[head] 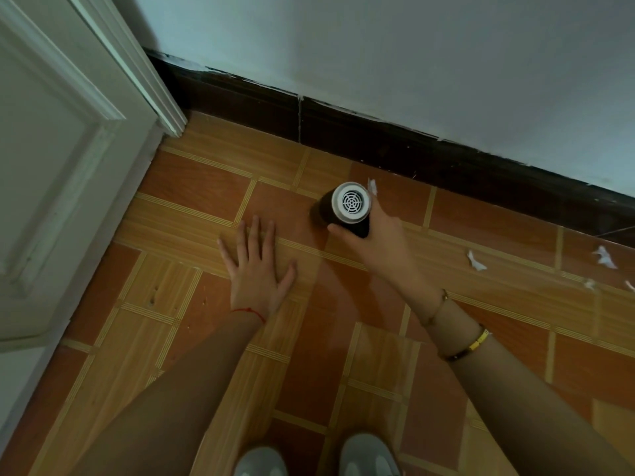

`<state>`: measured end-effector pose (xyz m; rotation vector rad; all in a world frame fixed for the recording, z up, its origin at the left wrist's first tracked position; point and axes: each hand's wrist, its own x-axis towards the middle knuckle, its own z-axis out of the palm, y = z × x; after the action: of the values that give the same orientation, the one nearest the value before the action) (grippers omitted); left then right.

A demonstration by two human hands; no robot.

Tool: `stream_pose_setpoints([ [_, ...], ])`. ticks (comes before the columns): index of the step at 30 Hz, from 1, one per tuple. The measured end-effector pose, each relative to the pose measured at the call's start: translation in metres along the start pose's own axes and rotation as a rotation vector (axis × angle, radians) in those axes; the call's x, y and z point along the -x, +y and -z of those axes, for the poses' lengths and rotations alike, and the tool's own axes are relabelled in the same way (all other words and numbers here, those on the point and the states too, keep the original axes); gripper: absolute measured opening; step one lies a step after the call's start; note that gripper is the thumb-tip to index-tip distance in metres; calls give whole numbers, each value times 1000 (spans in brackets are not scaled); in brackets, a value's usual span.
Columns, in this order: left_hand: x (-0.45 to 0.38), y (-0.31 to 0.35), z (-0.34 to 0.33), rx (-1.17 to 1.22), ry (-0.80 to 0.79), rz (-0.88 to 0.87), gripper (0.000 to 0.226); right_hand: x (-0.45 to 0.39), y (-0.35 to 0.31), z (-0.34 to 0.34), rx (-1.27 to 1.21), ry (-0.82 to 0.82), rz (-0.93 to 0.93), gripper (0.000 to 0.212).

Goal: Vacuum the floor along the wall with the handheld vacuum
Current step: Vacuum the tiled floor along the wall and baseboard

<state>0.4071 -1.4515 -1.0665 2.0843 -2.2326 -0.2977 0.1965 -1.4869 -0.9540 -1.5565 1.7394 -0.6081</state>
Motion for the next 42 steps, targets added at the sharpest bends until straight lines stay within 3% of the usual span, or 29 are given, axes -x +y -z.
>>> stream_pose_setpoints([
  [2, 0, 0, 0, -1, 2, 2, 80, 1, 2, 2, 0, 4, -7, 78],
  [12, -1, 0, -1, -4, 4, -2, 80, -6, 23, 31, -4, 371, -127, 69],
  [19, 0, 0, 0, 6, 10, -5, 79, -23, 25, 26, -28, 265, -133, 68],
  [24, -1, 0, -1, 23, 23, -11, 78, -25, 28, 28, 7, 332, -147, 72],
  [29, 0, -1, -1, 5, 13, -4, 79, -19, 26, 24, -81, 138, -136, 70],
  [34, 0, -1, -3, -4, 6, -15, 79, 0, 28, 29, -46, 210, -105, 69],
  [39, -1, 3, 0, -12, -15, -3, 78, 24, 35, 42, -50, 63, -129, 68],
  [42, 1, 16, 4, 28, -6, -50, 73, 37, 40, 50, -42, 133, -151, 66],
])
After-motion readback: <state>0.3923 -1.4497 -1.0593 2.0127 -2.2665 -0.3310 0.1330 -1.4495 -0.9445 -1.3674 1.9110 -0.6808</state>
